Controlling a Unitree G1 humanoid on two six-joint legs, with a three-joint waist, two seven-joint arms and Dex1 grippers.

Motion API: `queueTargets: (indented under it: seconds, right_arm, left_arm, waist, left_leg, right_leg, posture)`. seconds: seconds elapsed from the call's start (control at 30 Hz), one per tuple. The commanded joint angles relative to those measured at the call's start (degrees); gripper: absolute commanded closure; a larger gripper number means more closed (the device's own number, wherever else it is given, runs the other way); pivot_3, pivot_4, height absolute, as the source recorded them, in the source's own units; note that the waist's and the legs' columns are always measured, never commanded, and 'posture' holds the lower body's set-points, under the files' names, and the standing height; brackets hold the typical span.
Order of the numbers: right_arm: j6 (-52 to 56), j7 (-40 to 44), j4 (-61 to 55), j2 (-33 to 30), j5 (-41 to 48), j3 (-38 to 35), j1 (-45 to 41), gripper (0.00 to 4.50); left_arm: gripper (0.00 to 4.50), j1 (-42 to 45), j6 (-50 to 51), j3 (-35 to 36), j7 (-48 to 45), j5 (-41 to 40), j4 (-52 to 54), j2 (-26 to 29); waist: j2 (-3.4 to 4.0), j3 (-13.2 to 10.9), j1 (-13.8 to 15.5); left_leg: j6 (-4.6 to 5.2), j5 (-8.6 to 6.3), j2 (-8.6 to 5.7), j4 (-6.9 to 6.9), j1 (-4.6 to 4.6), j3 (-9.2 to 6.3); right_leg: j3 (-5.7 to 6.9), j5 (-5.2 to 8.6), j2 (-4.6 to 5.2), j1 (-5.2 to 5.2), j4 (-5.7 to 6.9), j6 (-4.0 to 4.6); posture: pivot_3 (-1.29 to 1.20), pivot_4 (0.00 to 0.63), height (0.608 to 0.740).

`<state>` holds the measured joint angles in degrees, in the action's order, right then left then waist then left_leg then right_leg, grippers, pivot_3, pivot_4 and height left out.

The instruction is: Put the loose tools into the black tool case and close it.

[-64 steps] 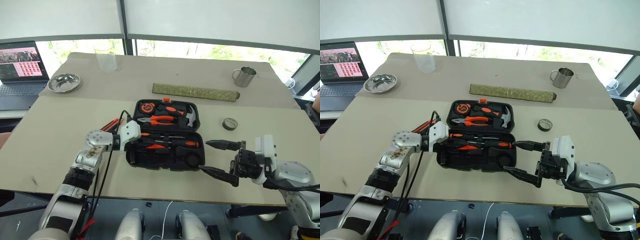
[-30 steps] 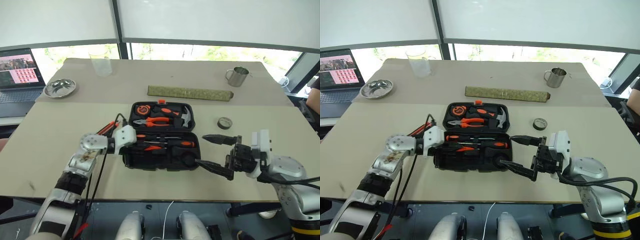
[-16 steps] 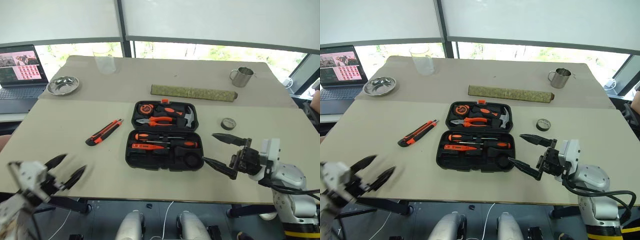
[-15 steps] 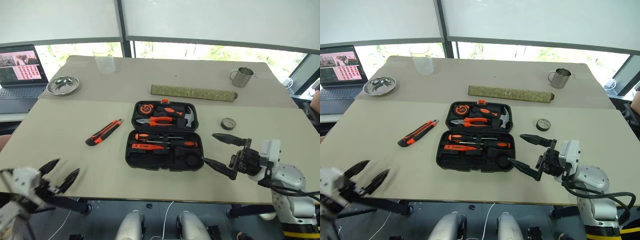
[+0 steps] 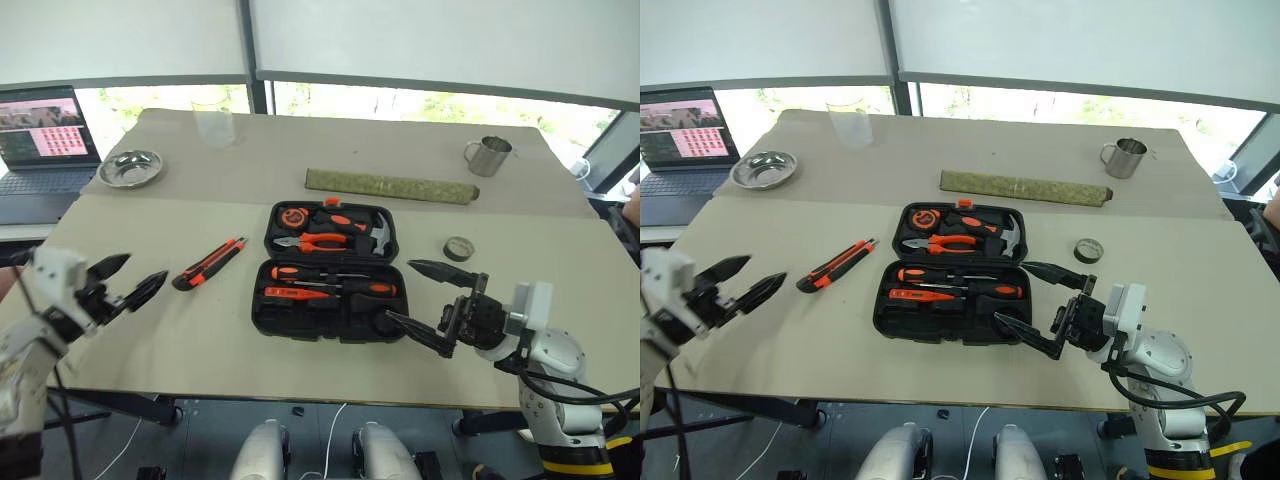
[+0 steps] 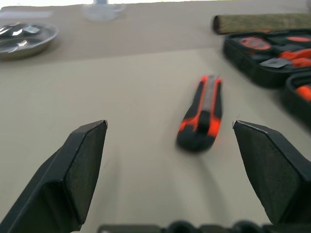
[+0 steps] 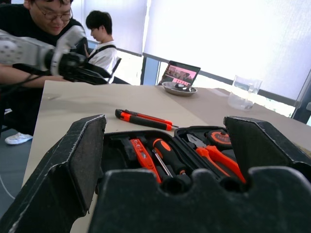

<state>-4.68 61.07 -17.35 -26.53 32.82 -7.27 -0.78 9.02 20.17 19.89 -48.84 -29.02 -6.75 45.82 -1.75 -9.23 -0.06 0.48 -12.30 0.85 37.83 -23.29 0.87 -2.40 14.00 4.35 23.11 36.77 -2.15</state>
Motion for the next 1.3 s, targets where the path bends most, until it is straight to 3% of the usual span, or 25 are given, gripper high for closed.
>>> queueTargets:
  seconds: [0.03, 0.27, 0.37, 0.53, 0.63, 0.7, 0.87, 1.0, 1.17, 1.3]
  right_arm:
    - [0.7, -1.6, -3.1, -0.4, 1.3, -0.4, -0.4, 0.00]
    - [1.4, -3.6, -5.0, -0.8, 0.9, -0.9, 1.9, 0.00]
    - [1.2, -4.3, -6.1, -1.1, 0.6, -1.6, 3.6, 0.00]
    - [0.6, -4.7, -6.3, -2.0, 0.8, -2.5, 5.3, 0.00]
    - [0.4, -4.3, -6.3, -3.0, 0.8, -3.1, 5.4, 0.00]
    - [1.3, -4.0, -7.1, -4.9, 1.7, -4.8, 5.4, 0.00]
    - [2.5, 1.2, -4.8, -12.6, 3.2, -9.7, 7.9, 0.00]
    - [4.2, 4.6, -3.8, -15.4, 4.6, -10.4, 9.9, 0.00]
    - [5.9, 5.2, -4.8, -15.3, 4.3, -8.8, 11.3, 0.00]
    - [5.4, 5.1, -5.4, -14.0, 3.8, -8.6, 13.1, 0.00]
  left_arm:
    - [0.05, 8.8, 1.7, -7.9, -2.7, 6.1, -9.8, 1.4]
    - [0.05, 21.9, -1.3, -18.0, -4.2, 16.1, -28.0, -0.9]
    - [0.79, 22.5, -1.9, -18.8, -7.9, 15.9, -29.7, -1.8]
    - [2.65, 20.9, -7.8, -15.5, -14.1, 12.6, -26.9, -2.9]
    - [2.72, 20.1, -17.0, -9.9, -19.6, 6.8, -22.7, -4.8]
    - [2.72, 19.5, -21.4, -10.2, -23.0, 7.5, -19.7, -3.2]
    - [2.72, 17.1, -19.7, -17.4, -30.6, 9.8, -6.0, 1.3]
    - [2.72, 17.4, -13.5, -27.8, -30.0, 14.1, 7.8, -0.2]
    - [2.72, 19.4, -9.7, -34.4, -27.3, 18.7, 10.5, -3.3]
    - [2.72, 21.6, -11.4, -38.7, -28.3, 23.2, 6.9, -3.9]
  waist:
    - [-0.01, 0.0, -0.6]
    - [-0.06, 0.0, -0.8]
    - [-0.05, 0.0, -0.7]
    - [-0.05, 0.0, -0.7]
    - [-0.10, -0.1, -0.5]
    - [-0.31, -0.2, -0.5]
    - [-0.31, -0.2, -0.5]
    - [-0.31, -0.2, 0.2]
    - [-0.31, -0.2, -0.1]
    - [-0.31, -0.2, -0.5]
  left_leg:
    - [0.00, 0.00, -0.01, -0.01, -0.01, 0.02]
    - [0.00, -0.01, 0.05, -0.03, -0.04, 0.27]
    - [0.00, 0.00, 0.02, -0.02, -0.01, 0.34]
    - [0.00, -0.01, 0.03, -0.02, -0.02, 0.36]
    - [0.00, 0.00, 0.07, 0.00, -0.07, 0.35]
    - [0.00, 0.00, 0.10, 0.04, -0.19, 0.32]
    - [0.01, -0.01, 0.09, 0.04, -0.18, 0.34]
    - [0.03, -0.02, 0.06, 0.04, -0.17, 0.39]
    - [0.03, -0.02, 0.05, 0.07, -0.19, 0.40]
    - [0.03, -0.02, 0.06, 0.06, -0.18, 0.36]
  right_leg:
    - [0.00, 0.00, -0.03, 0.02, 0.03, 0.00]
    - [0.02, 0.01, -0.13, 0.07, 0.12, 0.01]
    - [0.01, 0.01, -0.05, 0.04, 0.13, 0.00]
    - [0.00, 0.01, 0.01, 0.04, 0.14, 0.00]
    - [0.00, 0.00, 0.03, 0.06, 0.13, 0.01]
    - [0.03, -0.01, 0.04, 0.14, 0.14, 0.02]
    - [0.00, -0.02, 0.07, 0.06, 0.02, 0.00]
    - [-0.02, -0.03, 0.10, -0.03, -0.04, -0.09]
    - [-0.06, -0.03, -0.09, 0.05, -0.04, -0.08]
    - [-0.07, 0.01, -0.16, 0.05, -0.01, -0.12]
  posture:
    - [0.00, 0.150, 0.740]
    - [0.00, 0.150, 0.740]
    - [0.00, 0.150, 0.740]
    - [0.00, 0.150, 0.740]
    - [0.00, 0.150, 0.740]
    - [0.00, 0.150, 0.740]
    - [0.00, 0.150, 0.740]
    - [0.00, 0.150, 0.740]
    - [0.00, 0.150, 0.740]
    - [0.00, 0.150, 0.740]
